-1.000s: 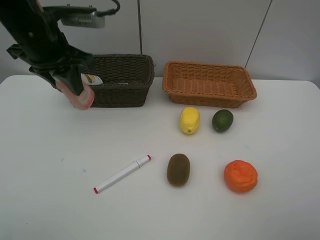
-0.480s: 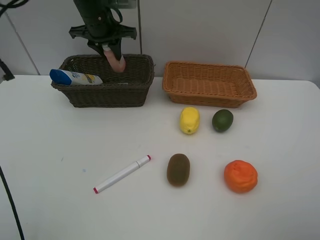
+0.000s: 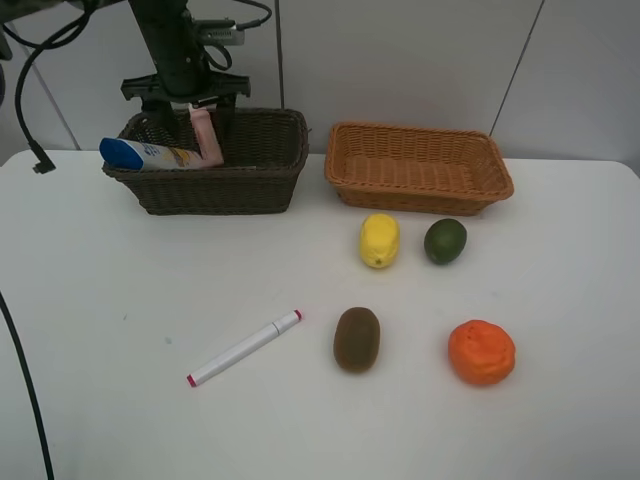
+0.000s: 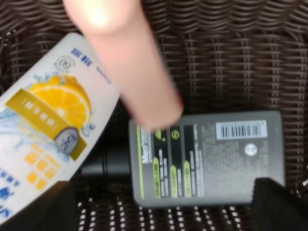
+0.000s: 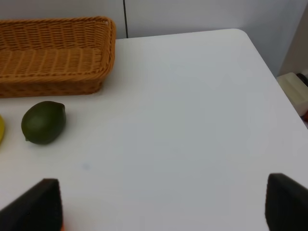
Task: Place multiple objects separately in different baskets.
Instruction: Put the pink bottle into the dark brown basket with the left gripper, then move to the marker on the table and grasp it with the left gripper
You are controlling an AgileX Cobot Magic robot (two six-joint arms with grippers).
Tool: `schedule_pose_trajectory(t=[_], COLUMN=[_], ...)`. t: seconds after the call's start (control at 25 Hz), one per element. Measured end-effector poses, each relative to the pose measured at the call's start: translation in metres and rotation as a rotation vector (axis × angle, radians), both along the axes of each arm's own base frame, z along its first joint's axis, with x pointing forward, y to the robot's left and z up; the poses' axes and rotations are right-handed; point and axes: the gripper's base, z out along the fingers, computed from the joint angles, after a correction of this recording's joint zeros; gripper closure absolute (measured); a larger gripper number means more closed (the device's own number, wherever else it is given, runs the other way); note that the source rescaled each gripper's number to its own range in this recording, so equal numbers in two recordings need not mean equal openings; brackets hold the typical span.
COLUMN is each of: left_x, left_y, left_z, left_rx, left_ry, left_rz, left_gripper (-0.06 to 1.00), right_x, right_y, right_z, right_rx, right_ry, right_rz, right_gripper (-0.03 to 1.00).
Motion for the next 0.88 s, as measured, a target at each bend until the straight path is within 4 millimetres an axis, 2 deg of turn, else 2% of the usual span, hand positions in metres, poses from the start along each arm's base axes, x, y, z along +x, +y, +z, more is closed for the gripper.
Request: schedule_pose_trajectory(t=[0.12, 0.28, 0.4, 0.44, 0.56, 0.72, 0.88], left_x=[0.004, -0.006, -0.023, -0.032, -0.066, -0.126, -0.172], left_y=[-0.003, -0.016, -0.028, -0.031, -0.041, -0.054, -0.06], left_z=[0.021, 0.055, 0.079, 0.088, 0.099, 0.086, 0.055], left_rx=[-0.031, -0.164, -0.206, -0.204, -0.169, -0.124, -0.047], left_ry=[-0.065, -0.107, -0.126, -0.133, -0.097, 0.04, 0.186], left_rz=[-0.037, -0.105, -0.198, -0.232, -0.358, -0.501, -0.65], left_gripper=[-0.04, -0.04, -0.04, -0.04, -0.04, -0.04, -0.04], right_x=[0.0, 0.0, 0.0, 0.0, 0.0, 0.0, 0.0], right_y=[0.0, 0.0, 0.0, 0.0, 0.0, 0.0, 0.0], right_z=[0.0, 0.0, 0.0, 0.0, 0.0, 0.0, 0.0], right_rx=[0.0, 0.0, 0.0, 0.0, 0.0, 0.0, 0.0], right_ry=[0.0, 0.0, 0.0, 0.0, 0.0, 0.0, 0.0], right_rz=[0.0, 0.0, 0.0, 0.0, 0.0, 0.0, 0.0], right_gripper=[-0.03, -0.03, -0.03, -0.03, -0.03, -0.03, -0.03])
